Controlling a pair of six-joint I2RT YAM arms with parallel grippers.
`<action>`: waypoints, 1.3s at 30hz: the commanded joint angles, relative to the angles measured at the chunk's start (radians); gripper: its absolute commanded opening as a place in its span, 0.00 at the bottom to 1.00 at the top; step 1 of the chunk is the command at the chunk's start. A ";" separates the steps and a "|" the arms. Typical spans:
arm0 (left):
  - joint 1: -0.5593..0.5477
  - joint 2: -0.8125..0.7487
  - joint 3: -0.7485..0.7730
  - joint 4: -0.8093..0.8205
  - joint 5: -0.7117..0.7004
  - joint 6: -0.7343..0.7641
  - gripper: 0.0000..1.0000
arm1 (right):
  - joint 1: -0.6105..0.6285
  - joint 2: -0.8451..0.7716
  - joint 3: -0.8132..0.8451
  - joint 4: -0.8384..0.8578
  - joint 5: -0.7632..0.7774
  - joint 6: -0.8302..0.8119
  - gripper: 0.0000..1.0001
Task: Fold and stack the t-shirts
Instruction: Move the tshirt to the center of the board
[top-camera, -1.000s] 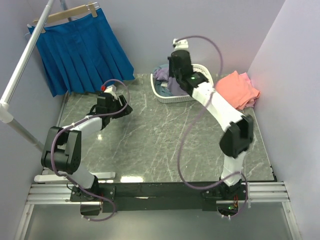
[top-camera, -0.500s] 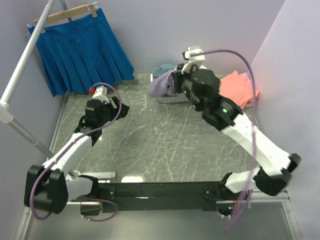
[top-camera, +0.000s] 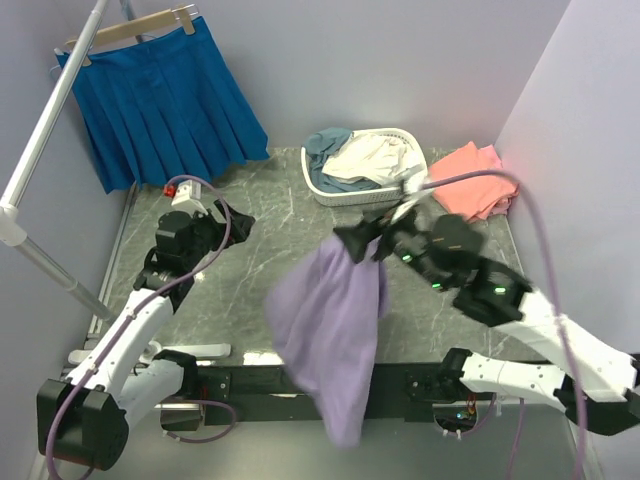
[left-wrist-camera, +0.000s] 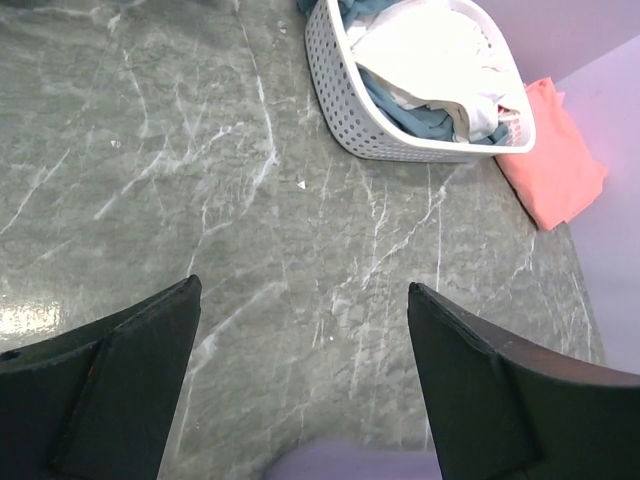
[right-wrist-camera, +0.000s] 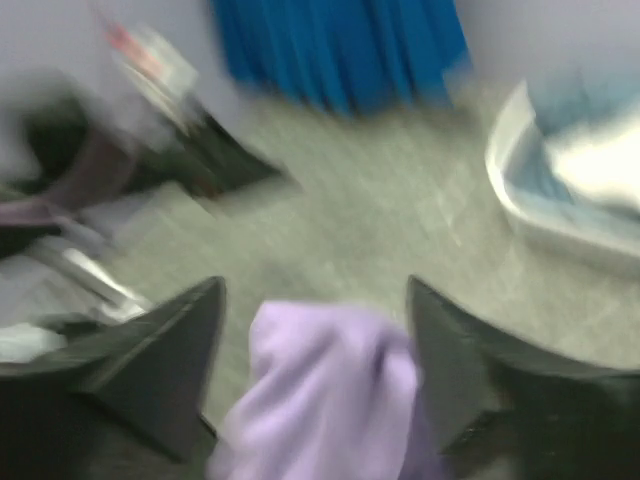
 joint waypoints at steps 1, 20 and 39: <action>-0.004 0.031 0.053 -0.011 0.026 0.013 0.90 | -0.014 -0.011 -0.180 -0.031 0.298 0.134 0.99; -0.102 0.536 0.159 0.153 0.077 0.019 0.86 | -0.413 0.925 0.212 0.070 0.023 0.108 0.98; -0.125 0.616 0.200 0.140 0.057 0.027 0.87 | -0.477 1.454 0.908 -0.072 -0.065 0.056 1.00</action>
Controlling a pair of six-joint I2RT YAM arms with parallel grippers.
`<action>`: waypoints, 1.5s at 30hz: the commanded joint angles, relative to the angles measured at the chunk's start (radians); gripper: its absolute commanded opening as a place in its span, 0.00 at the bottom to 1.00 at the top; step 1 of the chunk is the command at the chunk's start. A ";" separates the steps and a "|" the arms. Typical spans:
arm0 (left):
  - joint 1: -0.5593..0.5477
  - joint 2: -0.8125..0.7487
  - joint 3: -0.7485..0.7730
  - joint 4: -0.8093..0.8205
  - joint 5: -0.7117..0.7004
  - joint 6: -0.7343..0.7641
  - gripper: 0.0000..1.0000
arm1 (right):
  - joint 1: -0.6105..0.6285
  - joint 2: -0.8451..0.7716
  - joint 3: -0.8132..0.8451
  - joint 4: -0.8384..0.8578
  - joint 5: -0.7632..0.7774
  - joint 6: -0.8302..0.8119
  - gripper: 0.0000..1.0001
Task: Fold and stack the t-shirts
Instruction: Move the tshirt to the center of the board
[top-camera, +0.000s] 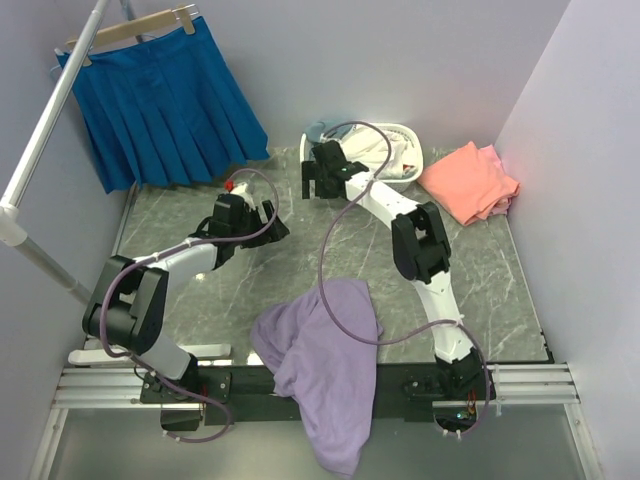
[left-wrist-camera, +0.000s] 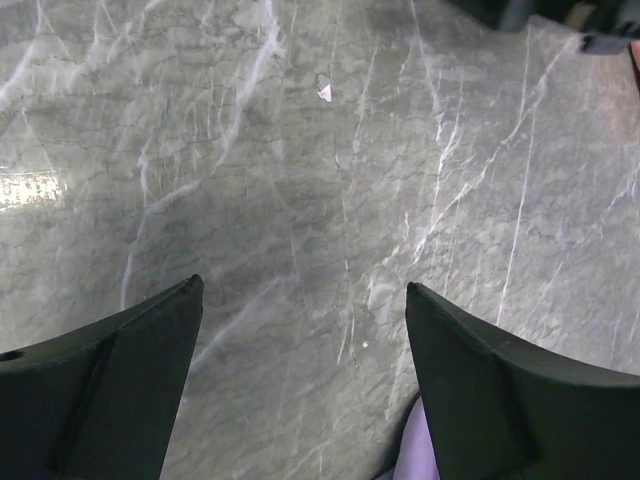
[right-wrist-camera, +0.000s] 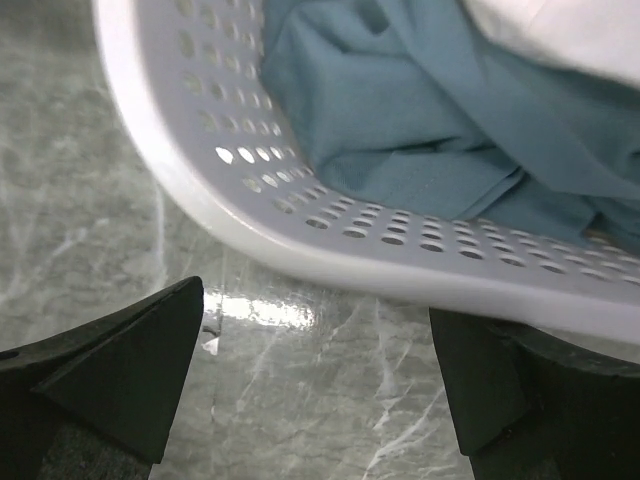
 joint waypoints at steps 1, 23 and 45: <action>-0.006 -0.003 0.025 0.012 -0.012 0.015 0.87 | -0.031 0.040 0.113 0.034 -0.006 -0.049 1.00; -0.288 -0.478 -0.284 -0.204 -0.155 -0.103 0.86 | 0.297 -0.888 -1.112 0.067 -0.052 0.082 0.98; -0.338 -0.574 -0.283 -0.281 -0.304 -0.137 0.93 | 0.365 -1.166 -0.809 0.046 0.251 -0.043 0.00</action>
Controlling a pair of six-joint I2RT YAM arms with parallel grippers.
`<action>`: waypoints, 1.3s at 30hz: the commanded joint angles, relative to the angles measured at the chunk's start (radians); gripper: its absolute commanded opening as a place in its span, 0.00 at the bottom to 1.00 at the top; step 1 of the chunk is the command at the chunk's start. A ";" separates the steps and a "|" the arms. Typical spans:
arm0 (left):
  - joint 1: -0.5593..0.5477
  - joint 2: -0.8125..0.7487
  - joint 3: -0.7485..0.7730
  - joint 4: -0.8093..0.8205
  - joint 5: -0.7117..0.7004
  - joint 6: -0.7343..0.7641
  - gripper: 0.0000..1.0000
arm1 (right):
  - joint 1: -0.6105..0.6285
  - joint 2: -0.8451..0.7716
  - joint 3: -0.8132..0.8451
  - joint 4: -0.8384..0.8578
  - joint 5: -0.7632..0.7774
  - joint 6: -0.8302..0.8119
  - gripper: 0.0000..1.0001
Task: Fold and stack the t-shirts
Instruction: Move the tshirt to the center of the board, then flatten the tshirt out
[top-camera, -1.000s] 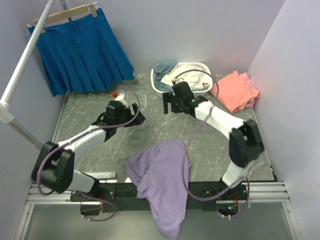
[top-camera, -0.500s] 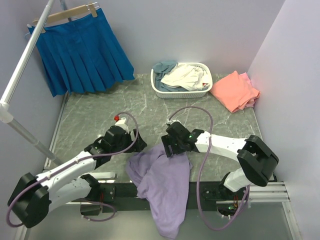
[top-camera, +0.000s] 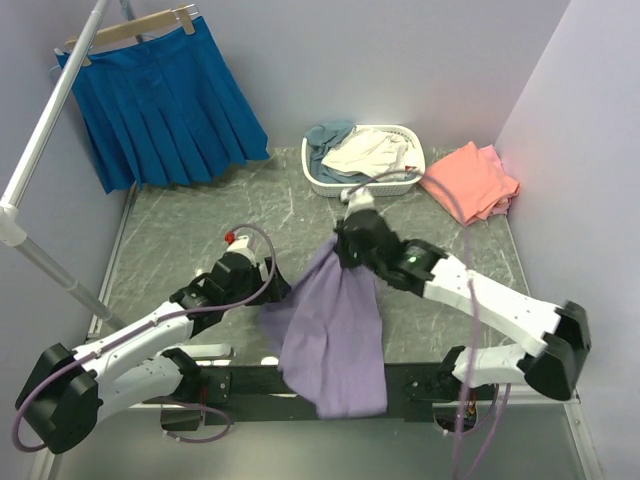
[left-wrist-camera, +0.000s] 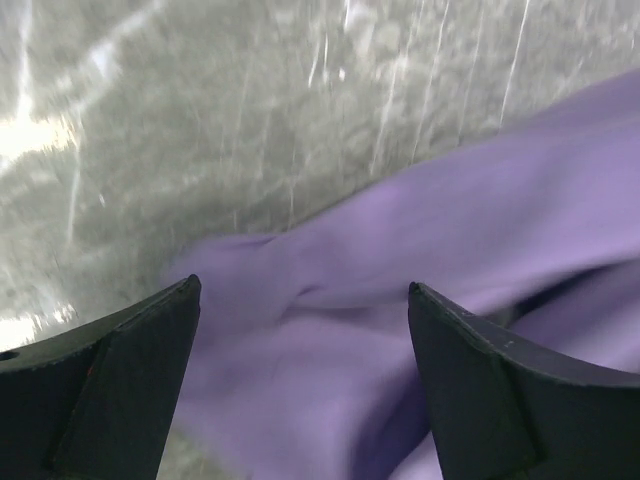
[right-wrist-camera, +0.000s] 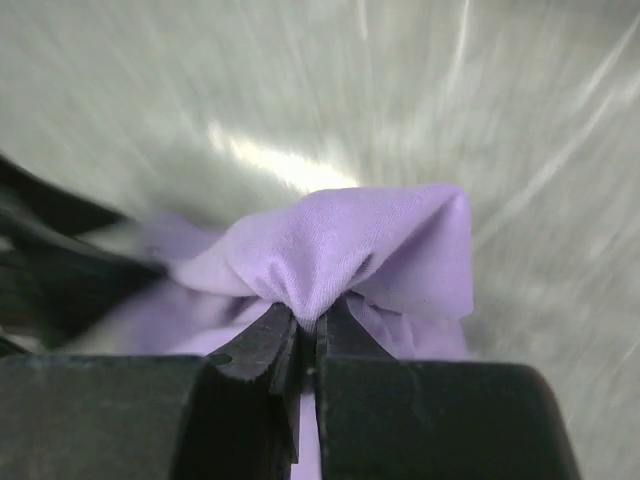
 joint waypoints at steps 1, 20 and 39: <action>-0.002 0.016 0.083 0.010 -0.071 0.017 0.96 | -0.007 -0.089 0.190 0.052 0.148 -0.100 0.00; 0.001 0.055 0.209 -0.165 -0.473 -0.162 0.99 | 0.063 -0.027 0.003 0.184 -0.139 0.013 0.00; 0.012 -0.042 0.108 -0.101 -0.381 -0.115 0.99 | 0.133 -0.145 -0.113 0.069 0.062 0.047 0.85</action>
